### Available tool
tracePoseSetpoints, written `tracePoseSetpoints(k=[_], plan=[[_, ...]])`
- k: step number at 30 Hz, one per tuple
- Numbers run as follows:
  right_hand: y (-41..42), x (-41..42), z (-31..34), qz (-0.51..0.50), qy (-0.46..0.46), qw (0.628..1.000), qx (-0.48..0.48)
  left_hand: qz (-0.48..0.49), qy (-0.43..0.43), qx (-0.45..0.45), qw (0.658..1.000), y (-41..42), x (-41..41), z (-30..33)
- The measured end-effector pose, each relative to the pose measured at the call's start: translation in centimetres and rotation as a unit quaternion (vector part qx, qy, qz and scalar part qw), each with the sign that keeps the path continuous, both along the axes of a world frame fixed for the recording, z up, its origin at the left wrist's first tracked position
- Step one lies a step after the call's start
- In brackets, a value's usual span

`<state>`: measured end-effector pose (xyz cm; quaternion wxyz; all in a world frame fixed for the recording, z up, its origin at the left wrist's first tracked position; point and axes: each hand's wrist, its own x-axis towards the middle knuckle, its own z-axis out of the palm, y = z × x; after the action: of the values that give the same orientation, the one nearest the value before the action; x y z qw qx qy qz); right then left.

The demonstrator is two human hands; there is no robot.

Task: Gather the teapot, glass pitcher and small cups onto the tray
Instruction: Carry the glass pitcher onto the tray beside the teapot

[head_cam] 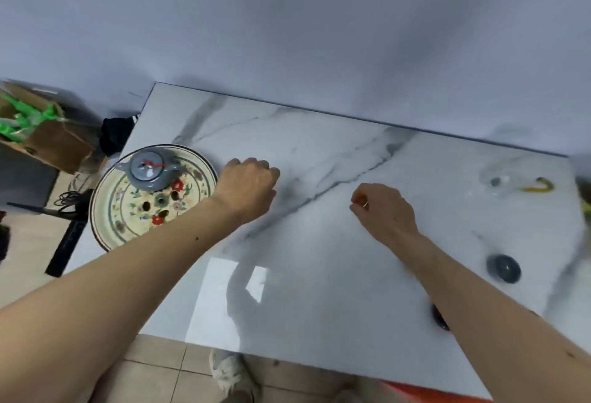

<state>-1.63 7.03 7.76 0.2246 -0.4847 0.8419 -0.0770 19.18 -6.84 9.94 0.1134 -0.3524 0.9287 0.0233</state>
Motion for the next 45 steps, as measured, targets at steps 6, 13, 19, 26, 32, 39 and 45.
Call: tracePoseSetpoints(k=[6,13,19,26,32,39,45], plan=[[9.2,-8.9,0.6,-0.012,0.026,0.999,0.026,-0.023,0.016,0.004,1.0,7.8,-9.3,-0.2],[15.5,-18.1,-1.0,-0.053,0.048,0.996,0.044,-0.065,0.022,0.021,0.997,12.6,-19.2,-1.5],[18.0,-25.3,-3.0,-0.114,0.072,0.988,0.069,-0.11,0.008,0.022,0.994,13.6,-26.5,-3.5],[18.8,-33.5,-4.9,-0.12,0.103,0.985,0.065,-0.123,0.004,0.007,0.992,15.3,-33.9,-6.2],[18.7,-40.2,-6.1,-0.111,0.057,0.992,0.03,-0.087,-0.006,0.011,0.996,17.8,-39.3,-8.5],[17.4,-44.5,-8.5,-0.071,0.024,0.997,0.012,-0.049,-0.01,0.014,0.999,20.0,-43.5,-11.3],[16.8,-46.0,-9.7,-0.04,-0.057,0.998,-0.009,-0.036,-0.01,0.021,0.999,20.7,-45.0,-12.4]])
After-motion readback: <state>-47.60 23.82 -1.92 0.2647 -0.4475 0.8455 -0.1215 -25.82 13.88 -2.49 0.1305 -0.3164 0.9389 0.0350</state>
